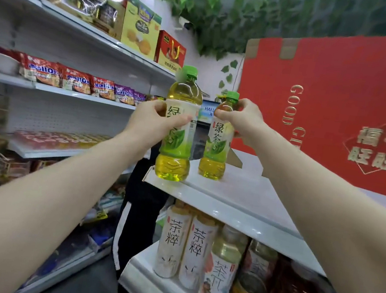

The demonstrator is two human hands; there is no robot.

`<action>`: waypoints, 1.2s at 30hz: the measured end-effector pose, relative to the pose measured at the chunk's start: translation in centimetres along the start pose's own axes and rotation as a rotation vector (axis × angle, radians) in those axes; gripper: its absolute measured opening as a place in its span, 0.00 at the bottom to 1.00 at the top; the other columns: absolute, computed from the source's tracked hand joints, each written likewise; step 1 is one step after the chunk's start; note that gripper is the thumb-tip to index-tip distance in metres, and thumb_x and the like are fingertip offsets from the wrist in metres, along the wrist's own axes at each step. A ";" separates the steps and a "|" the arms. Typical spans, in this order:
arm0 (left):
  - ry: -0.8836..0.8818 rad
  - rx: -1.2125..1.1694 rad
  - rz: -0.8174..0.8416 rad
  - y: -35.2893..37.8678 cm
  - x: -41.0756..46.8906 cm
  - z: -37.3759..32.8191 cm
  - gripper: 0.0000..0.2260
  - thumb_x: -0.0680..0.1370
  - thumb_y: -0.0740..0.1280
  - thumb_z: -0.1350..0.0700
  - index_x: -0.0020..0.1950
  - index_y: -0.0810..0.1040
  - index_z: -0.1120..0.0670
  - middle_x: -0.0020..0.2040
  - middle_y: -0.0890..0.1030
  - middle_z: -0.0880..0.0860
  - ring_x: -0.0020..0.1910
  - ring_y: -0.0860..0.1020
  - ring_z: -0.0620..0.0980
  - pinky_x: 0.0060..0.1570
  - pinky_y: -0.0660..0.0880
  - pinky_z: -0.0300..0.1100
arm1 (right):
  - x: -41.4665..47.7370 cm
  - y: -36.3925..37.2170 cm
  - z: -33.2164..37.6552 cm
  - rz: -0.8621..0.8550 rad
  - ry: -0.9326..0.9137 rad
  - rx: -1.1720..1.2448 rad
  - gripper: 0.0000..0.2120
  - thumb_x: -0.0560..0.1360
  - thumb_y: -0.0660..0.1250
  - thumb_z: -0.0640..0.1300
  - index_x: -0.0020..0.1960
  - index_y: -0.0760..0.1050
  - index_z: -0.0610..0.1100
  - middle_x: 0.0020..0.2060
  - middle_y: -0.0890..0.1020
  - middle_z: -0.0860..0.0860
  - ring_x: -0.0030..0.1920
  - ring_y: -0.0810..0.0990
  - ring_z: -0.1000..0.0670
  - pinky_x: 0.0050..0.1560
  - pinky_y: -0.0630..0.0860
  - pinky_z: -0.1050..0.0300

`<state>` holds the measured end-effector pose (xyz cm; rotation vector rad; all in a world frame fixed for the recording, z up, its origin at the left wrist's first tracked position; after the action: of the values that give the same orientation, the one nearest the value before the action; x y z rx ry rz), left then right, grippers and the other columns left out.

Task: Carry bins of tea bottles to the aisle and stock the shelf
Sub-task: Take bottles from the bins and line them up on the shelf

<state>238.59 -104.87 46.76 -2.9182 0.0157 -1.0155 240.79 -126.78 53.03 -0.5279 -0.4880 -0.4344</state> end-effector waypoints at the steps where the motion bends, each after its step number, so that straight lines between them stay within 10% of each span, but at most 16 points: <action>1: 0.004 0.002 0.009 0.6 0.4 0.0 0.12 0.73 0.76 0.48 0.53 0.83 0.50 0.46 0.85 0.48 0.45 0.84 0.48 0.35 0.78 0.44 | 0.4 0.0 -0.3 0.005 -0.011 -0.006 0.22 0.68 0.79 0.49 0.56 0.72 0.50 0.49 0.81 0.51 0.50 0.83 0.46 0.54 0.81 0.42; 9: 0.039 0.045 0.093 4.5 2.8 1.3 0.08 0.72 0.76 0.49 0.49 0.81 0.46 0.47 0.85 0.46 0.49 0.83 0.44 0.49 0.80 0.42 | 1.3 -1.0 -0.7 0.128 -0.026 -0.015 0.19 0.71 0.76 0.49 0.55 0.70 0.52 0.52 0.81 0.50 0.47 0.84 0.49 0.47 0.83 0.45; 17: 0.059 0.036 0.150 5.9 3.2 2.1 0.08 0.74 0.75 0.50 0.49 0.77 0.44 0.46 0.82 0.42 0.46 0.80 0.37 0.40 0.76 0.32 | 1.3 -1.2 -0.8 0.146 -0.039 -0.033 0.17 0.78 0.68 0.54 0.62 0.67 0.53 0.55 0.81 0.50 0.48 0.85 0.48 0.49 0.83 0.44; 22: 0.074 0.078 0.156 6.0 3.3 3.0 0.19 0.71 0.76 0.43 0.58 0.78 0.48 0.51 0.83 0.45 0.51 0.81 0.44 0.50 0.81 0.46 | 0.7 -1.0 -1.1 0.093 -0.021 -0.103 0.19 0.79 0.64 0.57 0.66 0.68 0.49 0.56 0.80 0.48 0.52 0.84 0.47 0.53 0.82 0.43; 28: 0.158 0.181 0.222 5.0 2.9 3.0 0.23 0.72 0.76 0.45 0.63 0.74 0.50 0.54 0.81 0.46 0.53 0.79 0.44 0.45 0.78 0.37 | -2.5 -2.3 -0.1 -0.084 -0.170 -0.640 0.19 0.83 0.57 0.53 0.71 0.69 0.47 0.63 0.79 0.46 0.61 0.77 0.43 0.60 0.74 0.46; 36: 0.508 0.426 0.165 2.3 -1.7 3.7 0.30 0.74 0.75 0.52 0.72 0.67 0.57 0.67 0.71 0.56 0.67 0.70 0.56 0.66 0.68 0.49 | -13.3 -3.4 1.2 -0.150 -0.255 -1.200 0.21 0.83 0.58 0.50 0.74 0.65 0.45 0.68 0.73 0.44 0.66 0.72 0.39 0.59 0.73 0.41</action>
<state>239.56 -106.98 42.63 -2.1872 0.0520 -1.4828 228.06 -125.23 47.96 -1.7257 -0.4760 -0.7990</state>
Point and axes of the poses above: each hand's wrist, its own x-axis towards the middle knuckle, its own y-axis out of the palm, z = x × y, the point moved 2 cm from there along x, towards the middle knuckle
